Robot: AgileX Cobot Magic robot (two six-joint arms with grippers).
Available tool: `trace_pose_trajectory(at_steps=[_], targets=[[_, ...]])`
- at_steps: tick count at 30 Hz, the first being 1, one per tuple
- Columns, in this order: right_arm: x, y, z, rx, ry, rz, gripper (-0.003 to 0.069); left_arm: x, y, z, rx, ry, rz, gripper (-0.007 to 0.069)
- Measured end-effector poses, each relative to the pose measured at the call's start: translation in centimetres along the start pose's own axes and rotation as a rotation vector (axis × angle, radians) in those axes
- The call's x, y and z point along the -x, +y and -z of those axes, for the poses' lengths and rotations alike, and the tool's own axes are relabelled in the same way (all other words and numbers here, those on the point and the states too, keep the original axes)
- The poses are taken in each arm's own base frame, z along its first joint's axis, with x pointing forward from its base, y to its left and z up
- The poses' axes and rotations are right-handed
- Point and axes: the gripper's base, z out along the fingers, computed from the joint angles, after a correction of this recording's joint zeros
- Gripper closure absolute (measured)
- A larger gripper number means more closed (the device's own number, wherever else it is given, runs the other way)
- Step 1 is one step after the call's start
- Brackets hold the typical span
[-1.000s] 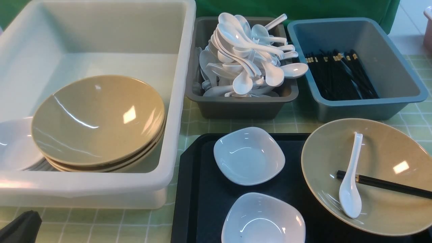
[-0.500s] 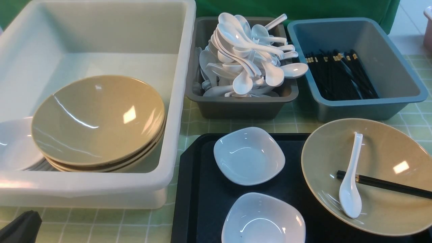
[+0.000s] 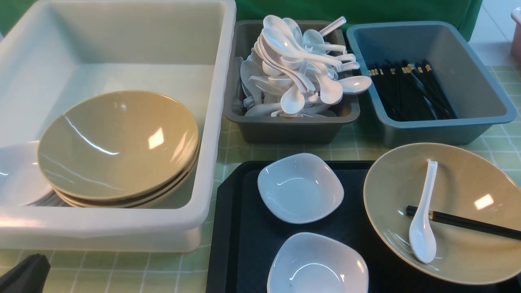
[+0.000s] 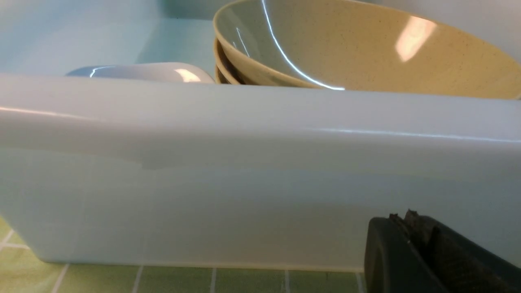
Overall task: On green table put chopsticks spoon bowls plates into blue grey white boxes.
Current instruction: 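Reach down and grasp the white spoon resting in the bowl with the right gripper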
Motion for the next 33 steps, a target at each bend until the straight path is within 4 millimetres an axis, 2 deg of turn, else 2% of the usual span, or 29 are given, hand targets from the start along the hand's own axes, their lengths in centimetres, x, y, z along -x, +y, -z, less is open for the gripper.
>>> trace_pose_trajectory(at_steps=[5,9,11,14,15,16,17,18,20,21,24,27,28,30,31,32,33], targets=[[0.3,0.0,-0.1,0.001,-0.058,-0.010,0.0423,0.0,0.1,0.0,0.010,-0.006,-0.039,0.0627],[1.6,0.0,0.0,0.019,-0.223,-0.146,0.0423,1.0,0.0,0.0,0.000,-0.114,0.002,0.0627],[2.3,0.0,0.2,0.041,-0.303,-0.248,0.0423,1.8,-0.1,0.2,-0.015,-0.200,0.072,0.0627],[3.6,0.0,0.7,0.102,-0.449,-0.424,0.0423,3.1,0.0,0.5,-0.050,-0.350,0.273,0.0627],[3.6,0.0,0.7,0.108,-0.458,-0.437,0.0423,3.3,0.0,0.6,-0.054,-0.370,0.297,0.0627],[4.4,0.0,1.2,0.143,-0.551,-0.478,0.0423,4.0,0.3,0.9,-0.073,-0.466,0.427,0.0627],[4.8,0.1,1.4,0.164,-0.597,-0.503,0.0423,4.5,0.4,1.2,-0.080,-0.528,0.484,0.0627],[4.8,0.1,1.4,0.165,-0.596,-0.509,0.0423,4.6,0.5,1.3,-0.080,-0.541,0.489,0.0627],[5.5,0.0,1.9,0.210,-0.661,-0.576,0.0423,5.9,1.1,2.3,-0.096,-0.733,0.602,0.0627],[5.7,0.0,2.0,0.214,-0.668,-0.581,0.0423,6.0,1.1,2.3,-0.098,-0.745,0.609,0.0627],[9.1,0.0,3.7,0.238,-0.727,-0.596,0.0423,7.9,1.3,3.6,-0.127,-0.859,0.642,0.0627],[13.6,-0.1,5.5,0.254,-0.779,-0.593,0.0423,11.6,1.3,5.6,-0.164,-0.936,0.646,0.0627],[15.0,-0.2,5.9,0.258,-0.792,-0.591,0.0423,12.5,1.2,5.8,-0.168,-0.932,0.646,0.0627],[20.0,-0.3,7.2,0.258,-0.800,-0.590,0.0423,17.2,1.0,6.8,-0.192,-0.909,0.639,0.0627],[20.3,-0.3,7.0,0.253,-0.788,-0.588,0.0423,17.8,0.9,6.8,-0.195,-0.894,0.637,0.0627],[22.7,-0.3,7.2,0.225,-0.735,-0.571,0.0423,20.4,0.5,6.5,-0.201,-0.808,0.614,0.0627],[22.7,-0.3,7.2,0.225,-0.735,-0.571,0.0423,20.3,0.5,6.1,-0.198,-0.781,0.615,0.0627]])
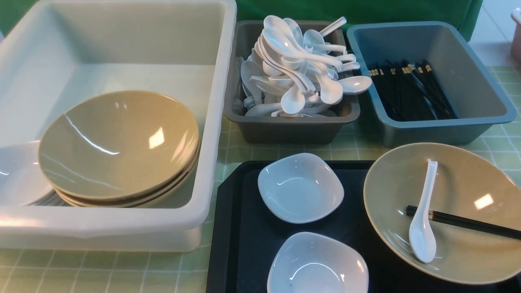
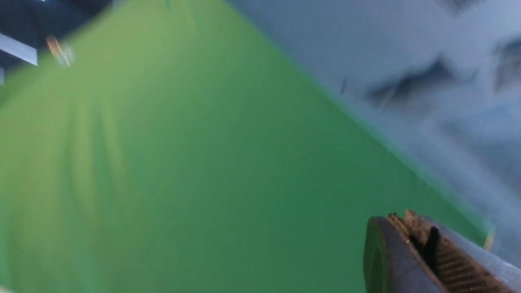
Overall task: On green table put chopsticks spoon bowls plates into blue grey white boxes.
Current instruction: 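Reach down and grasp the white spoon resting in the bowl with the right gripper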
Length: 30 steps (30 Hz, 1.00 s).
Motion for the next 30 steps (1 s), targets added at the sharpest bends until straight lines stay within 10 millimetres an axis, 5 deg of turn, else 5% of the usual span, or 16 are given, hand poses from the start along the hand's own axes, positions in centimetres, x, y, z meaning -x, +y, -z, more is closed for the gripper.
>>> trace_pose_trajectory(at_steps=[3,8,16,18,23,30], targets=[[0.3,0.1,-3.3,-0.125,0.211,0.153,0.0423,0.3,-1.4,-3.9,0.075,0.261,-0.087,0.0627],[-2.9,-2.1,-6.3,-0.222,0.531,0.402,0.0423,-3.2,0.9,-7.7,0.252,0.660,-0.308,0.0627],[-9.3,-4.3,-7.3,-0.255,1.090,0.317,0.0423,-7.1,1.1,-7.6,0.186,0.881,-0.305,0.0627],[-12.9,-3.9,-7.9,-0.139,1.359,0.262,0.0423,-8.8,-0.2,-7.0,0.053,0.977,-0.288,0.0627],[-16.8,-2.7,-8.5,-0.085,1.521,0.252,0.0423,-10.6,-1.8,-6.7,-0.116,1.070,-0.308,0.0627],[-23.7,-3.9,-9.7,-0.353,1.601,0.274,0.0358,-13.4,-3.4,-6.3,-0.286,1.190,-0.343,0.0627]])
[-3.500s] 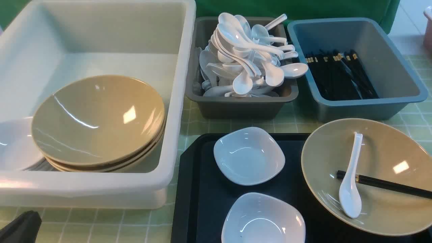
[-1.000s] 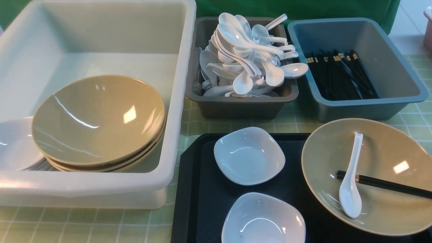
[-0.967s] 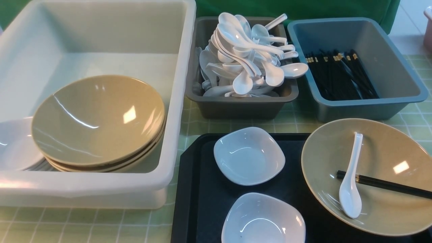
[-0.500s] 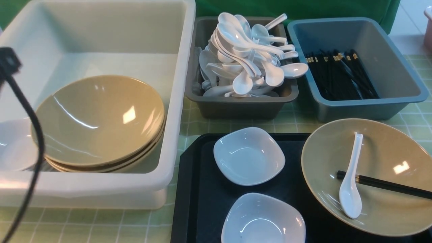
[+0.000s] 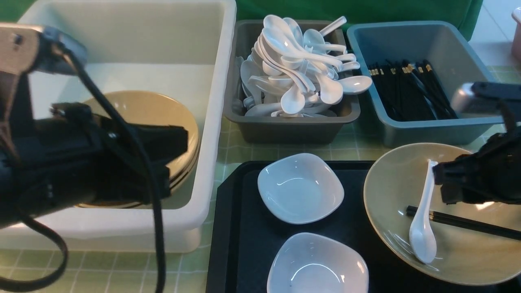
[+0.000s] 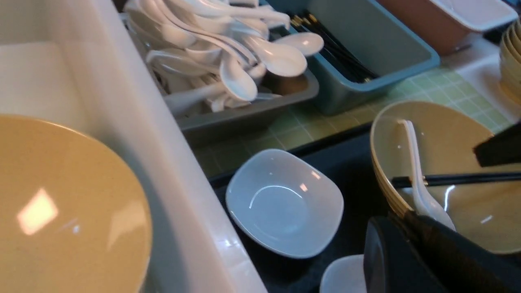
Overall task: On green table put chopsticks spoon bowls plates into blue grey white boxes.
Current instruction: 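Reach down and grasp the white spoon resting in the bowl with the right gripper, then place the white spoon into the bin of spoons with the right gripper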
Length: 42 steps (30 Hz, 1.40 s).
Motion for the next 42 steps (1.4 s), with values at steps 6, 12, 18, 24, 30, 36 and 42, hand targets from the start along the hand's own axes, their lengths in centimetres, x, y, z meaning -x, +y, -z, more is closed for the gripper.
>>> trace_pose_trajectory(at_steps=[6,12,18,24,30,36,42], targets=[[1.4,-0.2,-4.3,-0.021,-0.003,-0.108,0.0263,-0.1,-0.1,-0.3,-0.013,0.011,0.003,0.0627],[2.5,-0.9,-6.8,-0.021,-0.045,-0.162,0.0273,-0.2,-0.1,-0.3,-0.014,0.013,0.006,0.0627],[2.8,-0.9,-7.0,-0.016,-0.060,-0.162,0.0505,-0.2,-0.1,-0.3,-0.014,0.013,0.006,0.0627],[3.6,-0.5,-5.1,0.007,-0.111,-0.156,0.0510,-0.1,-0.1,-0.3,-0.013,0.004,0.006,0.0627],[7.7,1.8,1.2,0.100,-0.284,-0.053,0.0510,0.6,0.0,-0.3,0.000,-0.072,0.006,0.0627],[13.9,6.6,5.2,0.306,-0.431,0.088,0.0510,0.9,0.1,-0.3,0.009,-0.099,-0.003,0.0627],[19.9,11.8,2.5,0.437,-0.531,0.161,0.0510,0.8,0.1,-0.4,0.011,-0.088,-0.007,0.0627]])
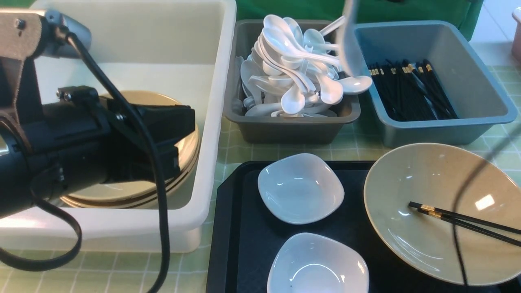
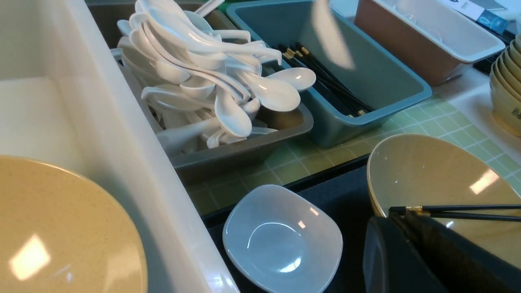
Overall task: On green table put chopsticks spoon bowls plates into blue grey white boxes.
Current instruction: 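Place the white spoon into the bin of spoons with the right gripper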
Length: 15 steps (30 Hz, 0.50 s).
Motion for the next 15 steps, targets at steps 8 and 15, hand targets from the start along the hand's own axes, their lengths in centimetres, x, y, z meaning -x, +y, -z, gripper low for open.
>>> trace_pose_trajectory(at_steps=[8,15], targets=[[-3.0,0.7,-9.7,0.049,0.075,0.038,0.0510,-0.3,0.0,-0.1,-0.004,0.034,0.000,0.0627],[-4.7,2.7,-12.0,0.086,0.077,0.068,0.0510,-0.5,0.0,-0.1,-0.007,0.052,-0.001,0.0627]])
